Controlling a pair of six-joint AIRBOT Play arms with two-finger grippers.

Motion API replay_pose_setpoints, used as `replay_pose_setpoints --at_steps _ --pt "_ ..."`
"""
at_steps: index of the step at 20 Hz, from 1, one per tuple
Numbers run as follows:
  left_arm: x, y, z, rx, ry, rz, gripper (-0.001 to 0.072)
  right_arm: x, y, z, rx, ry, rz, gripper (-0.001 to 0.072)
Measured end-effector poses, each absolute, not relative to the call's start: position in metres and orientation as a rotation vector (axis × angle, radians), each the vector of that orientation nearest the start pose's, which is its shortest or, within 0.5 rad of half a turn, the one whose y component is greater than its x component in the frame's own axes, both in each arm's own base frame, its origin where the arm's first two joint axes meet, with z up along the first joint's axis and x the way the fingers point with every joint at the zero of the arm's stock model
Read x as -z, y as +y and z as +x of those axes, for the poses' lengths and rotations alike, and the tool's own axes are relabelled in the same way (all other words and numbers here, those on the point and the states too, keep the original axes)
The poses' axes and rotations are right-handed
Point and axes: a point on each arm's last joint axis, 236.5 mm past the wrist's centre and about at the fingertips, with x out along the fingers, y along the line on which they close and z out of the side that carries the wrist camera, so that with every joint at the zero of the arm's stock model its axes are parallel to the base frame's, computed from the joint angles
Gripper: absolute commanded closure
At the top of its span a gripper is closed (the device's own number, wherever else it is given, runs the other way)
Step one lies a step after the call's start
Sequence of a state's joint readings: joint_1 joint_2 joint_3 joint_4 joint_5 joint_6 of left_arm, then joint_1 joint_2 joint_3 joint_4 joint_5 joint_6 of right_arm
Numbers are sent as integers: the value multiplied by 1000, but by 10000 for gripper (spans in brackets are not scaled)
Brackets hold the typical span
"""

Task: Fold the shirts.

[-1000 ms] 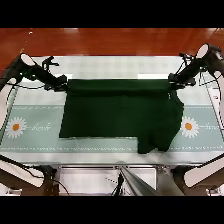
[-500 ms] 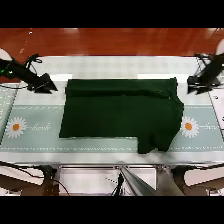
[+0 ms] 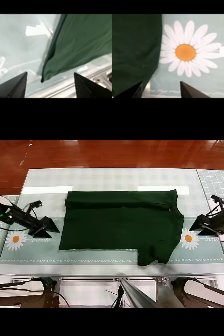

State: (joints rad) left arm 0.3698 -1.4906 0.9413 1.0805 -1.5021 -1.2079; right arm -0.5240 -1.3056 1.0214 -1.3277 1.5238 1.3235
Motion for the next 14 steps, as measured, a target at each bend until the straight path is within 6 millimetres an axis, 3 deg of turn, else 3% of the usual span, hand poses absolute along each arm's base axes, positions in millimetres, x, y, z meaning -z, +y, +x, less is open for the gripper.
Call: replay_pose_setpoints --at_steps 5,11,12,13,14 --pt "91 -32 237 388 1827 -635 20 43 -67 250 -34 1617 553 160" --pt "97 -58 225 428 1847 -689 29 43 -61 253 -54 1591 577 170" --pt "98 -65 224 437 1845 -699 67 43 -61 254 -56 1589 579 173" --pt "99 -71 223 445 1847 -701 169 42 -60 255 -58 1584 583 173" --pt "103 -77 222 448 1845 -696 369 42 -59 254 -60 1584 583 173"
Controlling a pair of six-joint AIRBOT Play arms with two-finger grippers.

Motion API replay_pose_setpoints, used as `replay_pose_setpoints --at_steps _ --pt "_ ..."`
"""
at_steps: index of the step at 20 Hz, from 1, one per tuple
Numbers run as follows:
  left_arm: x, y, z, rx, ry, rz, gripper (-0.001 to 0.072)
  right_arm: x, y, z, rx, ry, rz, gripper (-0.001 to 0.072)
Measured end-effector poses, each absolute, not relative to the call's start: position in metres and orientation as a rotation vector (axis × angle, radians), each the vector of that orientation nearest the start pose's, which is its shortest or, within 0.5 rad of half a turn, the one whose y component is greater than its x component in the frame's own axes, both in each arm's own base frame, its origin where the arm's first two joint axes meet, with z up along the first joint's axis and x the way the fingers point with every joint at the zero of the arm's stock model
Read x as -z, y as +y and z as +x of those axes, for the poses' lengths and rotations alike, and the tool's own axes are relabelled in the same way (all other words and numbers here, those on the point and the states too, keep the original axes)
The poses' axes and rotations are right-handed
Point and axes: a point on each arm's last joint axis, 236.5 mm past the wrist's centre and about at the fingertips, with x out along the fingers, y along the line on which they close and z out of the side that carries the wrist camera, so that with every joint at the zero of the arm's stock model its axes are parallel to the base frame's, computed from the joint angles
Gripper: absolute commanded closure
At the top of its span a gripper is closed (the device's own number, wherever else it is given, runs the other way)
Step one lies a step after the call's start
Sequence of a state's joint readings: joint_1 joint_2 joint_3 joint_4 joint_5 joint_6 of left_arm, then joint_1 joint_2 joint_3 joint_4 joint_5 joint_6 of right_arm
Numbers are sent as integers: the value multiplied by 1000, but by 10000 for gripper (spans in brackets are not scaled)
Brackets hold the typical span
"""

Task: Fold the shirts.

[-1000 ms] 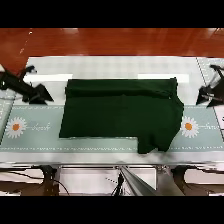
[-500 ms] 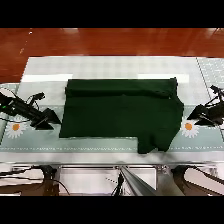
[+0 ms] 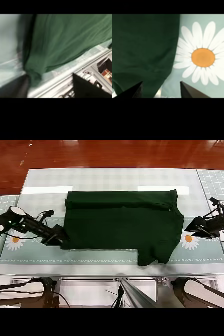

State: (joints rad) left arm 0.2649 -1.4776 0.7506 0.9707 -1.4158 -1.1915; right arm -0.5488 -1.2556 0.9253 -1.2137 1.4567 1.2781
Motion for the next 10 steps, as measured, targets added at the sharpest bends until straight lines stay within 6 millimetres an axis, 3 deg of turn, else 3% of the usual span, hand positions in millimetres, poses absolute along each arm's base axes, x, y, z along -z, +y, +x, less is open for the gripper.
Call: replay_pose_setpoints --at_steps 1,2,6,10 --pt "108 -80 223 443 1834 -679 597 41 -59 255 -62 1581 585 173" --pt "112 -84 225 441 1821 -665 679 40 -58 255 -63 1578 585 173" --pt "113 -100 221 471 1830 -659 679 39 -59 249 -56 1577 573 173" --pt "112 -103 220 488 1829 -655 679 57 -43 220 -64 1619 620 164"
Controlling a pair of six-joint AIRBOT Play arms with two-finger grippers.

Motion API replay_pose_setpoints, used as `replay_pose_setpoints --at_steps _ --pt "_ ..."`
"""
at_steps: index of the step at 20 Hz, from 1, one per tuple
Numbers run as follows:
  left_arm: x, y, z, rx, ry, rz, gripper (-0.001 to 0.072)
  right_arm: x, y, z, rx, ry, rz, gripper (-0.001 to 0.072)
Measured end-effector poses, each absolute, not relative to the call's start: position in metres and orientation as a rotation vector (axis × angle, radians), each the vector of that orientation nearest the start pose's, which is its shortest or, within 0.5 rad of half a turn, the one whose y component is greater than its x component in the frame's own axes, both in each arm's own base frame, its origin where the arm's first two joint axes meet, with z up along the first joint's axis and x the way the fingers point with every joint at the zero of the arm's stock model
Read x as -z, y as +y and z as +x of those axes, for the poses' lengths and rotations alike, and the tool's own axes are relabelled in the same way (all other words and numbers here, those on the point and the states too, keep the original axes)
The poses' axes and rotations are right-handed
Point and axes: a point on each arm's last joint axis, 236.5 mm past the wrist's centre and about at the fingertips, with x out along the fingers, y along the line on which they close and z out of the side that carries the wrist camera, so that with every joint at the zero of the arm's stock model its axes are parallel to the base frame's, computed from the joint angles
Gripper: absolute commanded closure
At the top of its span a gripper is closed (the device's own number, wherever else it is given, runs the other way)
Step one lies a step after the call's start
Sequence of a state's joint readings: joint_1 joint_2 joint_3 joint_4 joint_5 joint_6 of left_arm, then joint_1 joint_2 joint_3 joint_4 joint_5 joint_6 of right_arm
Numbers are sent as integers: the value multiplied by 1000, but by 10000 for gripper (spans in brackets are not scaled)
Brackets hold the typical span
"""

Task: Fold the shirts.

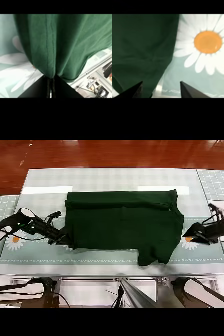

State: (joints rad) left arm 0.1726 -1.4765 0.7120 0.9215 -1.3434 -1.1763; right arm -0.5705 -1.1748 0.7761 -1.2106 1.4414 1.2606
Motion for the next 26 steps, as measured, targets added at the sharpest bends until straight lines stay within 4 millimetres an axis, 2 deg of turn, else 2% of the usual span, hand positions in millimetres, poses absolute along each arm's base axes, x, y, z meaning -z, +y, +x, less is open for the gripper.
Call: replay_pose_setpoints --at_steps 4,6,9,11,12,13,14,16,18,20,24,26 --pt "111 -104 219 506 1828 -646 679 76 -16 193 -118 1664 685 165" --pt "111 -105 218 515 1825 -641 679 83 -9 189 -124 1657 710 167" --pt "111 -105 219 522 1818 -638 679 93 0 196 -114 1607 751 183" --pt "111 -105 220 523 1814 -636 679 101 8 203 -105 1575 767 325" --pt "111 -105 221 522 1812 -636 679 105 13 205 -100 1569 771 465" --pt "112 -104 222 518 1806 -634 679 109 17 211 -89 1555 770 658" --pt "112 -104 224 515 1800 -632 679 112 20 216 -82 1545 751 682" --pt "111 -102 233 507 1770 -619 679 110 22 229 -82 1516 722 682" --pt "105 -96 253 498 1709 -580 679 93 17 253 -98 1447 670 683" --pt "86 -95 277 521 1640 -558 679 62 14 284 -131 1361 640 684" --pt "27 -95 346 558 1414 -517 680 -16 -1 368 -140 1050 638 685" --pt "0 -94 381 549 1287 -495 680 -46 -11 404 -126 917 665 685"
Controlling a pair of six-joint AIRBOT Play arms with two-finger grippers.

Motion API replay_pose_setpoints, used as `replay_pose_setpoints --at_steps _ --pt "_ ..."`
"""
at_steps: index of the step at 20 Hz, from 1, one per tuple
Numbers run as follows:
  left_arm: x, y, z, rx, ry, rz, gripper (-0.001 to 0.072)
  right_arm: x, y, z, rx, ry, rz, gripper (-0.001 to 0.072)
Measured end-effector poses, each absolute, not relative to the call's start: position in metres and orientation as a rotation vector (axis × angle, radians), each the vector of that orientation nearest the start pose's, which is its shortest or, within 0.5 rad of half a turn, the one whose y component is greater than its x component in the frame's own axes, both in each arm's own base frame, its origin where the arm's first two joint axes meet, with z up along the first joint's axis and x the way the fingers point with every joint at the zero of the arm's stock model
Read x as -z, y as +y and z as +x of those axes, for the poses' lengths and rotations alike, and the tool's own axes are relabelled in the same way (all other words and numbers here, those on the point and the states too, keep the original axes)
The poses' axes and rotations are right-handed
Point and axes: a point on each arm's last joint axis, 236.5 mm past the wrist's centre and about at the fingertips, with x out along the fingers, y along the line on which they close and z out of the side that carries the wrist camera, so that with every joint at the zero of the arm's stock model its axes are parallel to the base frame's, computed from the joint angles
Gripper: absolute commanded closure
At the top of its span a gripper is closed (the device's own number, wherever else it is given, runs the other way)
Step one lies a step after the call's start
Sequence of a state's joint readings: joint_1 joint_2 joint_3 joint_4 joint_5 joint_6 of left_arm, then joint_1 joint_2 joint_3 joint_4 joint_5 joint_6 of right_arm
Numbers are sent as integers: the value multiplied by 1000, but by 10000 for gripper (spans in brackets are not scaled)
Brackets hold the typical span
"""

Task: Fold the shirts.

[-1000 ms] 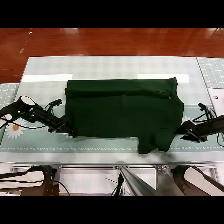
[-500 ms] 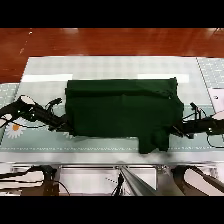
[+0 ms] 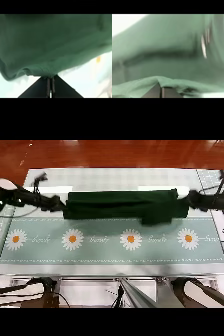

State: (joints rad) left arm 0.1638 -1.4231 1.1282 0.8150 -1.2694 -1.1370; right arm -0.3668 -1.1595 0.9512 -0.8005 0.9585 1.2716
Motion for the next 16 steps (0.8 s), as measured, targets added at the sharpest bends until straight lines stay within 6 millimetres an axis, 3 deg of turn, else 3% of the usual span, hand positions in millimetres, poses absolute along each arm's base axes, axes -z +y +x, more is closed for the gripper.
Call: replay_pose_setpoints --at_steps 2,5,10,16 --pt "-17 -92 409 525 1190 -481 679 -59 -18 432 -119 849 704 685" --pt "-18 -92 440 479 1111 -487 679 -49 -29 464 -95 818 772 685" --pt "17 -93 473 420 1098 -523 679 -7 -38 493 -43 826 871 684" --pt "59 -88 493 337 1130 -593 650 38 -24 518 9 828 844 683"
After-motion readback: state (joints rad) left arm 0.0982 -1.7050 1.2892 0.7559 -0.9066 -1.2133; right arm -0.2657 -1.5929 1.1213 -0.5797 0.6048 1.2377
